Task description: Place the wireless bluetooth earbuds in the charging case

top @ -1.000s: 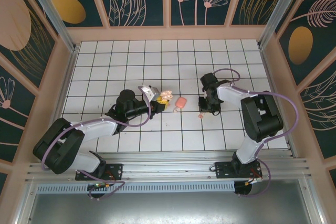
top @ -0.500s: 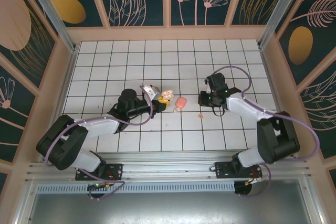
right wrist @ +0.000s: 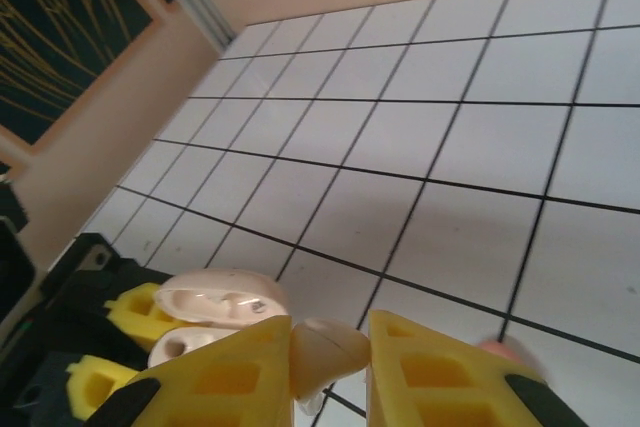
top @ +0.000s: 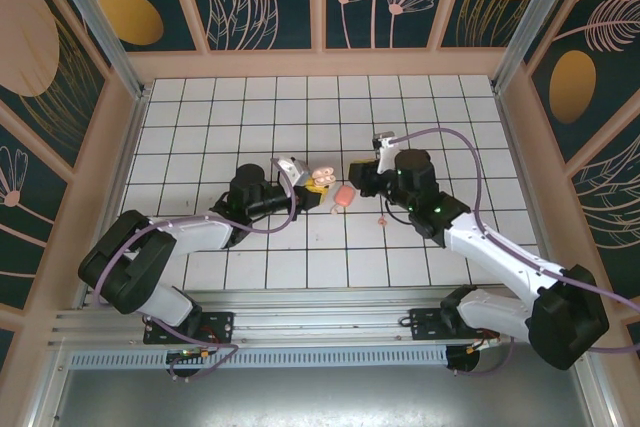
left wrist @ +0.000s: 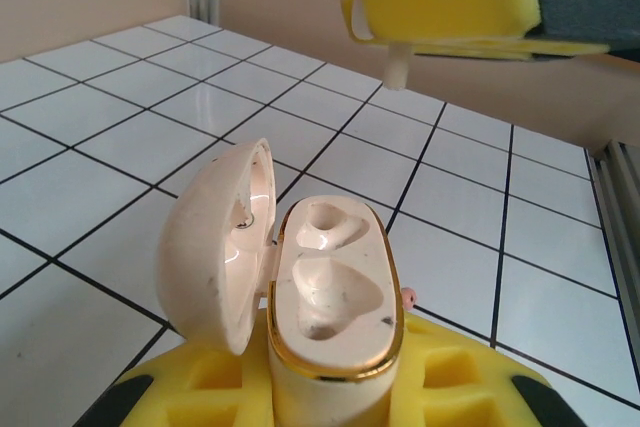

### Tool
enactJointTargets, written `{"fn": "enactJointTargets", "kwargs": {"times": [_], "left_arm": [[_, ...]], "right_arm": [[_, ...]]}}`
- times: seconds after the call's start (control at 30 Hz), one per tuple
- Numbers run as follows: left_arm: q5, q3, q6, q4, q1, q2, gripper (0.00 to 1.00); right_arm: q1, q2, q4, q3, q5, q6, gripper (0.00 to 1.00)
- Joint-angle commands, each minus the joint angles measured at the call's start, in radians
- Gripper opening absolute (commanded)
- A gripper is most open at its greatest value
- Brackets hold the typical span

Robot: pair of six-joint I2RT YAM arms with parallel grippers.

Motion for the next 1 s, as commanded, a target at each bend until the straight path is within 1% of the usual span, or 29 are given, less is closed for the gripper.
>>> {"fn": "enactJointTargets", "kwargs": {"times": [0.0,0.47,0.8,0.97], "left_arm": [[0.038,0.035,-0.007,0.057,-0.005,0.014,0.16],[0.07,0.039,-0.013,0.082,-0.008,0.001,0.16],[0.07,0.037,-0.015,0.089,-0.008,-0.009,0.17],[0.07,0.036,-0.015,0.093,-0.008,-0.016,0.17]], "right_arm": [[0.031,-0.009,0.125,-0.027,-0.026,0.016,0.21],[0.046,0.062,0.145,-0.004,-0.032,0.007,0.21],[0.055,0.065,0.148,-0.008,-0.073,-0.005,0.21],[0.057,0.064,0.124,-0.008,-0.052,-0.011,0.21]]}}
